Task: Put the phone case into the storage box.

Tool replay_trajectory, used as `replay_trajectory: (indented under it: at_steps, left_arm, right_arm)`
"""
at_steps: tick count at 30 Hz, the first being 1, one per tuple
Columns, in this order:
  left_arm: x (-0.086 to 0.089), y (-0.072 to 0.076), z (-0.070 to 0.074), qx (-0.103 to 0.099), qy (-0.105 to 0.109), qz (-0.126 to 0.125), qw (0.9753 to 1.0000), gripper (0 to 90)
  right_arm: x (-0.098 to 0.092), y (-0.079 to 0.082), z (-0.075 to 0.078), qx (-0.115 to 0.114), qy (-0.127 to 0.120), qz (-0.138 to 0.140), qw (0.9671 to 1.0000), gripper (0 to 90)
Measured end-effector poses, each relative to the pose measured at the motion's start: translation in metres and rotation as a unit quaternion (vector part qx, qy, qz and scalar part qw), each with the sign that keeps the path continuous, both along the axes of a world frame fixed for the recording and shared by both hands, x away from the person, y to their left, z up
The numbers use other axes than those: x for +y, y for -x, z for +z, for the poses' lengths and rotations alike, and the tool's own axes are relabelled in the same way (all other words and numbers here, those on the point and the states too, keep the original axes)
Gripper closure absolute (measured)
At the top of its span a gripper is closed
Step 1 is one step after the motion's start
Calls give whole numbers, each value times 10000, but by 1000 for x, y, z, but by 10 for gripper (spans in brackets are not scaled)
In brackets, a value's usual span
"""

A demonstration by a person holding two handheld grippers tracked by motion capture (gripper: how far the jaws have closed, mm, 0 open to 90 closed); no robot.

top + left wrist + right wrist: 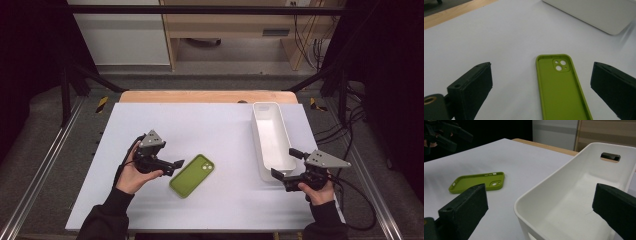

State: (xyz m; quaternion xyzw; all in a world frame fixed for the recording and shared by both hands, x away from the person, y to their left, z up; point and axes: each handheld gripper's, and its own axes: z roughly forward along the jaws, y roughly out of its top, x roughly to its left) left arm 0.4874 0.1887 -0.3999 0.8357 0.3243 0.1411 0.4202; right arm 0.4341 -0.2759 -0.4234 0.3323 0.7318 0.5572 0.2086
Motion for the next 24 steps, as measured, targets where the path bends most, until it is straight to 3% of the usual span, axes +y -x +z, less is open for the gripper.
replay_trajectory:
  at_steps: [13, 24]
  left_arm:
    - [-14, -9, -15, 236, -194, -77, 9995, 30]
    - [-19, -16, -35, 523, -496, -49, 9974, 30]
  right_arm:
    - [0, 0, 0, 5, 13, 1, 10000, 5]
    - [1, 0, 0, 21, 15, 18, 10000, 5]
